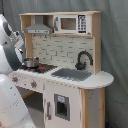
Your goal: Play with the kitchen
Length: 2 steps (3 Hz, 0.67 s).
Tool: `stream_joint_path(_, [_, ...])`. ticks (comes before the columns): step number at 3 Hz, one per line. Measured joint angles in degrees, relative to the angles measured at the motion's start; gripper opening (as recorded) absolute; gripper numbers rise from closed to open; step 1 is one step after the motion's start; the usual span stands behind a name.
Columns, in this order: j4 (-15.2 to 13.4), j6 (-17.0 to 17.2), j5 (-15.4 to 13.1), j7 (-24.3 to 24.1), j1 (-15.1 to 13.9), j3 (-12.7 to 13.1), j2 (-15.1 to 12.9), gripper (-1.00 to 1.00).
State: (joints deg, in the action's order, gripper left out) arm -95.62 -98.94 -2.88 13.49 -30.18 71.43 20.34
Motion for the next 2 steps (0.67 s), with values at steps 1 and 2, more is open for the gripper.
stream_joint_path(1, [1.8,1.49,-0.43,3.57,-2.77,1.68,-3.7,1.0])
stream_joint_path(2, [2.84,1.61,-1.66,6.39,-5.72,4.39,-7.26,1.0])
